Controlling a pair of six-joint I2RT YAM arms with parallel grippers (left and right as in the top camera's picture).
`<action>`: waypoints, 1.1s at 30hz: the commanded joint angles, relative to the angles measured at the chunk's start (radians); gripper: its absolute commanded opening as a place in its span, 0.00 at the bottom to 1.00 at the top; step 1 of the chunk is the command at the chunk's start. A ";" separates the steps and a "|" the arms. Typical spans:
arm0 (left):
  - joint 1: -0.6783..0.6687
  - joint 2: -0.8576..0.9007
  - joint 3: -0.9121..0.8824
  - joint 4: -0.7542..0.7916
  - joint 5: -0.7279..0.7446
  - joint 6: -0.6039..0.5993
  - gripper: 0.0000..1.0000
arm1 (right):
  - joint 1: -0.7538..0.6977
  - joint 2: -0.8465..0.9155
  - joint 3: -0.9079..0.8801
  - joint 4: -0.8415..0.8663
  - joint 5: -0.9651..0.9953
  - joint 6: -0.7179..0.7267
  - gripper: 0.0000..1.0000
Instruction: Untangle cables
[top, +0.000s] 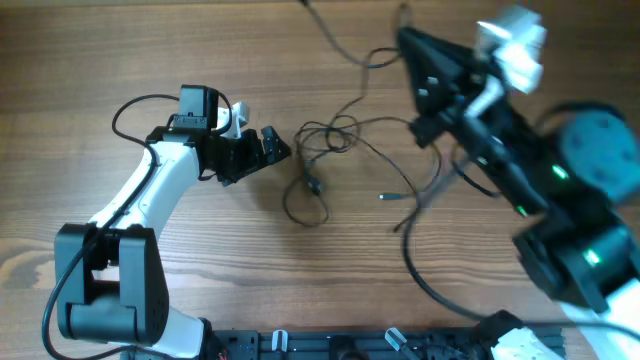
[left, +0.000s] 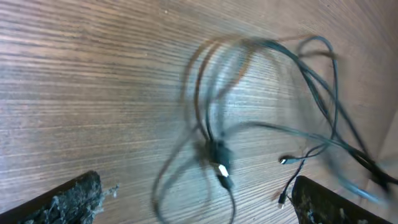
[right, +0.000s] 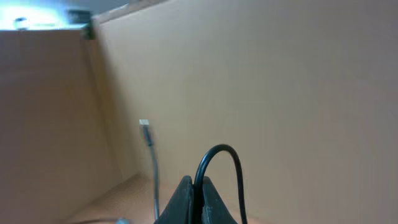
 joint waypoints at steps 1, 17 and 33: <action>-0.002 0.012 -0.003 0.018 0.020 -0.005 1.00 | 0.000 -0.075 0.011 -0.056 0.374 -0.064 0.04; -0.056 0.012 0.010 0.034 0.087 -0.080 0.87 | -0.005 0.188 0.010 -0.436 0.618 0.203 0.04; -0.233 0.012 0.154 -0.179 -0.084 -0.027 0.73 | -0.252 0.543 0.006 -0.472 -0.175 0.249 0.04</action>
